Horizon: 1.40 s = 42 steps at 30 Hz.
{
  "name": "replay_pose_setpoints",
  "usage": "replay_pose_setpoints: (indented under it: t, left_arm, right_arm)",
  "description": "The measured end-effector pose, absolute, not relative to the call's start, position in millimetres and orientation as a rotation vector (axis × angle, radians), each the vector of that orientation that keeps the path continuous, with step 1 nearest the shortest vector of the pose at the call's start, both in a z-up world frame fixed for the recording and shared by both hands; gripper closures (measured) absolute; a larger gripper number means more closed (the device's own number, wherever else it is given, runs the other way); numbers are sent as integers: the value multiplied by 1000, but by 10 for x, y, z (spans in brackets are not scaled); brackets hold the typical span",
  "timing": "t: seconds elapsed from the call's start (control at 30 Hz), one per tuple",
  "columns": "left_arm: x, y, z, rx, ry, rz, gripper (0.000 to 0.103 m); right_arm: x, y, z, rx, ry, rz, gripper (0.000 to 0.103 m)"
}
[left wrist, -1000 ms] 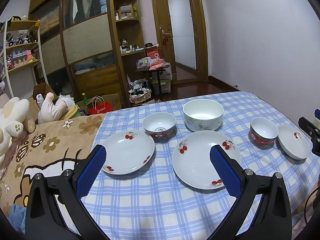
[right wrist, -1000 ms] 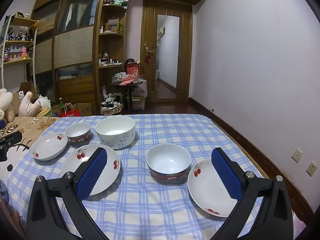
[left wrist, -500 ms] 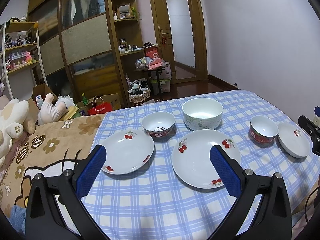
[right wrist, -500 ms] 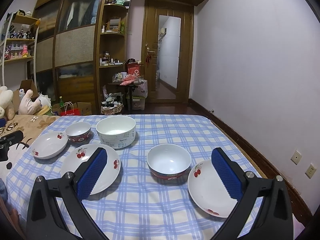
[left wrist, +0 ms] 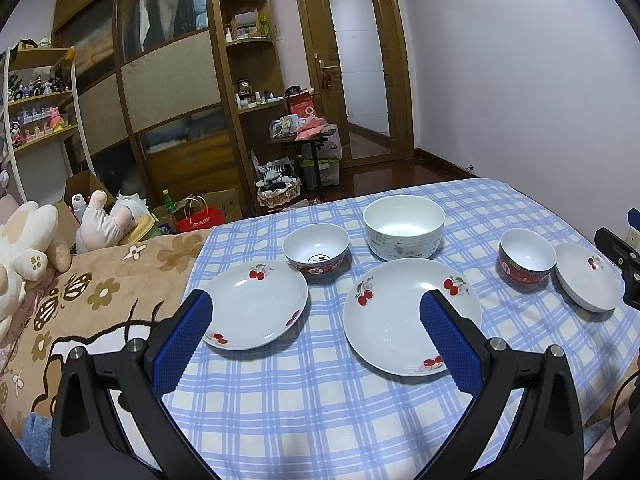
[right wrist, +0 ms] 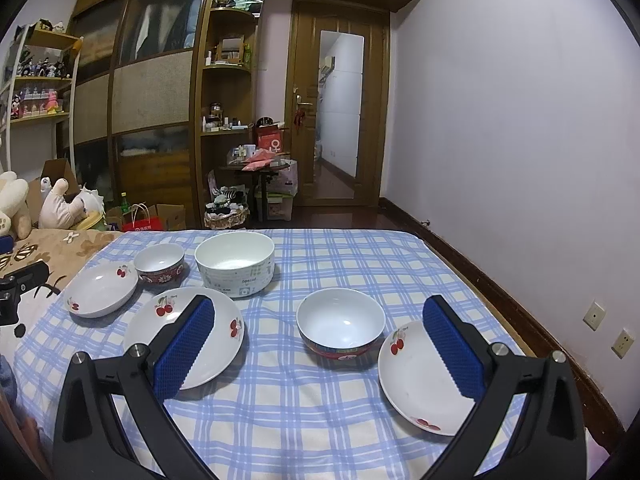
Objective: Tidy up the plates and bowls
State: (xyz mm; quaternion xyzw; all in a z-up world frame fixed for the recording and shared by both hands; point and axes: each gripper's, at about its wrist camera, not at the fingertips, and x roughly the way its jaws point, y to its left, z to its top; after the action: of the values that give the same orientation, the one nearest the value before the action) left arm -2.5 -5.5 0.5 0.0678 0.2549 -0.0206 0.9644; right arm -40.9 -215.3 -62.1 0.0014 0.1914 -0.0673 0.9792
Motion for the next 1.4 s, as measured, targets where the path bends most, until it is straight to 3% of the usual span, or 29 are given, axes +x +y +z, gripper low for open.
replay_pose_setpoints:
  t: [1.4]
  left_arm:
    - [-43,-69,-22,162,526,-45,1]
  right_arm:
    - [-410,-2182,-625,-3,376,-150,0]
